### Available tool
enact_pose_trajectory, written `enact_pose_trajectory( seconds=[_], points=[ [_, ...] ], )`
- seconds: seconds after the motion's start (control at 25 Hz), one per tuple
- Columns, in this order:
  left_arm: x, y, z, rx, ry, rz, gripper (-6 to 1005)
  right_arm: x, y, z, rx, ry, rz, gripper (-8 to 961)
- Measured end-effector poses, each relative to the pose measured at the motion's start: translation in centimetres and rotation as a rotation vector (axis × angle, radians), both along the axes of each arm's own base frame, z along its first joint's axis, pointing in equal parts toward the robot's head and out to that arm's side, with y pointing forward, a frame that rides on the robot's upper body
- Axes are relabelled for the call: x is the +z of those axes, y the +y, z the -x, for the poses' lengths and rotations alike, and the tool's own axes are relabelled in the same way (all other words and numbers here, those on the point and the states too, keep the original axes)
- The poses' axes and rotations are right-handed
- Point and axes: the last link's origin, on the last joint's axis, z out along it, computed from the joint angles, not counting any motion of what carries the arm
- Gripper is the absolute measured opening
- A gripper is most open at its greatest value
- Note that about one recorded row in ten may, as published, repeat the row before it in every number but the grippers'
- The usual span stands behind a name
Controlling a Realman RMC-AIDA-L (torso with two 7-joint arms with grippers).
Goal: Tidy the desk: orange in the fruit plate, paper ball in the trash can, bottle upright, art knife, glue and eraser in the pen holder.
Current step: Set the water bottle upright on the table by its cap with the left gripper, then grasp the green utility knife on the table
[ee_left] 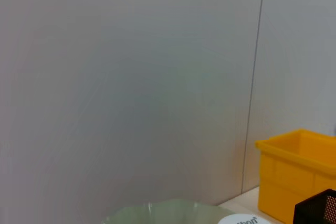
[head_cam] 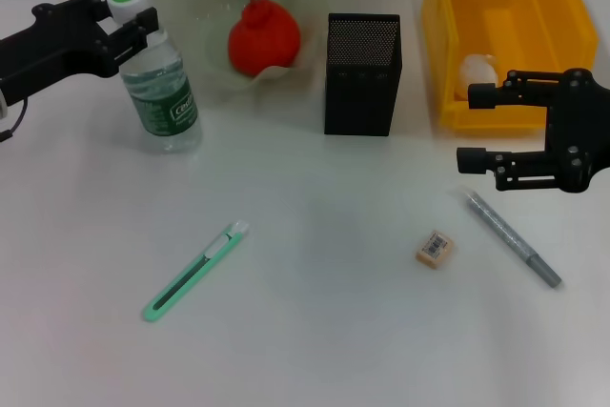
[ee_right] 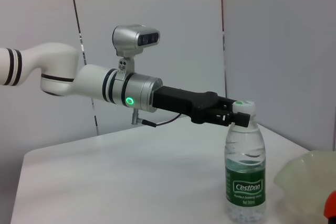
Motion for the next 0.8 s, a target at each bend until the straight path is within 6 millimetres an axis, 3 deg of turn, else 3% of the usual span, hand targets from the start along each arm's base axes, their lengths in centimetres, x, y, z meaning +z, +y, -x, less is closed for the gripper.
enact_pose_trajectory(
  seconds=[0.4, 0.8],
  points=[
    [-0.4, -0.2, 0.0, -0.024, 0.021, -0.006, 439, -0.3, 0.2, 0.0, -0.003, 0.007, 0.002, 761],
    [0.8, -1.3, 0.3, -0.031, -0.009, -0.004, 781, 0.1, 0.4, 0.4, 0.004, -0.010, -0.001, 762]
  ],
)
